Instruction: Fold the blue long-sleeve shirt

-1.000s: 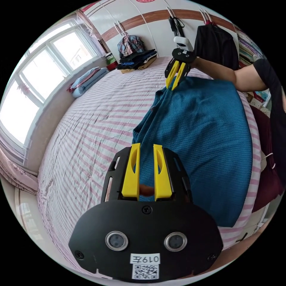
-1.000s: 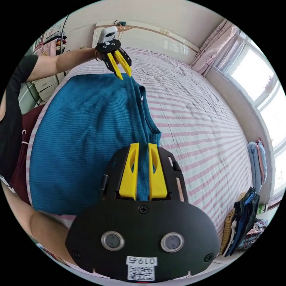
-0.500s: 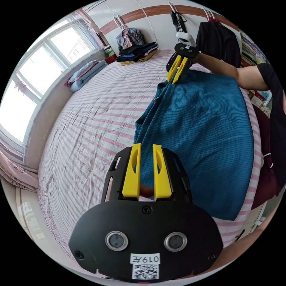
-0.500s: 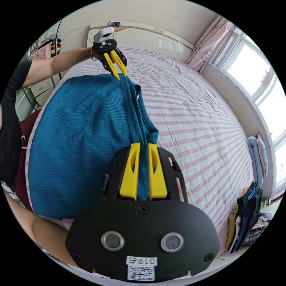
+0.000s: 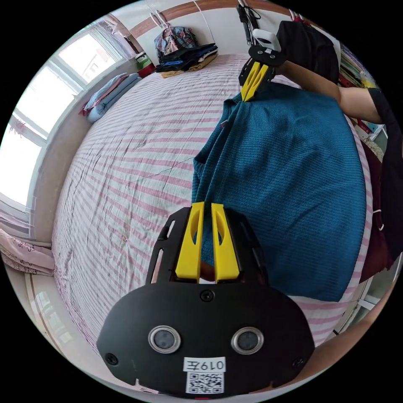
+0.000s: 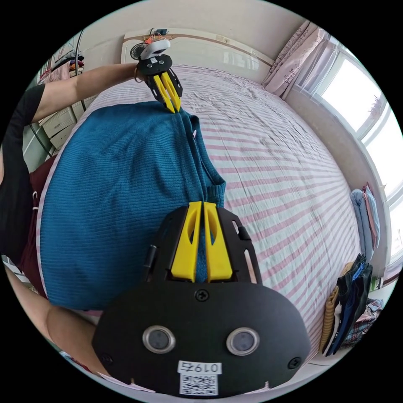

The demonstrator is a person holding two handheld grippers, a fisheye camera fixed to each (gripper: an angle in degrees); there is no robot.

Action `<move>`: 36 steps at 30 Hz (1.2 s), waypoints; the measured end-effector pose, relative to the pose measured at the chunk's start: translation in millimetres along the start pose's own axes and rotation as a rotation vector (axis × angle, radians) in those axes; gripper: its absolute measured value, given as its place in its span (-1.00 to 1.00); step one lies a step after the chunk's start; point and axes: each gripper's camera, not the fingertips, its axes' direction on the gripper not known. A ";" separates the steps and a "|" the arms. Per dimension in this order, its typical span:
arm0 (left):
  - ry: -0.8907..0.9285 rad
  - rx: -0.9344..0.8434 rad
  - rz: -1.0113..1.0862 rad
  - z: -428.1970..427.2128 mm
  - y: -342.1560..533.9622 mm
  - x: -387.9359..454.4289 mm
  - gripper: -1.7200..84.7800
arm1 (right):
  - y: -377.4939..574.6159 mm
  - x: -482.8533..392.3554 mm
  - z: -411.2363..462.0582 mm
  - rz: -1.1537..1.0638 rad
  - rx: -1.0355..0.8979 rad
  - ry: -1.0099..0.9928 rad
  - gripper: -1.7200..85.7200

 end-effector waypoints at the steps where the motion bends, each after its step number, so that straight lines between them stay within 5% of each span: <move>1: -0.006 -0.001 0.005 0.6 -0.1 -0.6 -0.94 | 0.2 -1.5 1.7 -0.002 0.000 0.004 -0.98; 22: 0.012 0.025 -0.118 22.7 35.6 -68.0 -0.95 | 24.7 -29.7 22.3 0.042 0.015 0.177 -0.97; 30: 0.050 0.080 -0.179 18.7 60.9 -76.8 -0.94 | 66.7 -21.1 -16.6 0.143 0.187 0.101 -0.86; 36: 0.165 0.111 -0.296 33.3 86.3 -92.1 -0.94 | 104.9 -14.3 -30.0 0.222 0.214 0.036 -0.96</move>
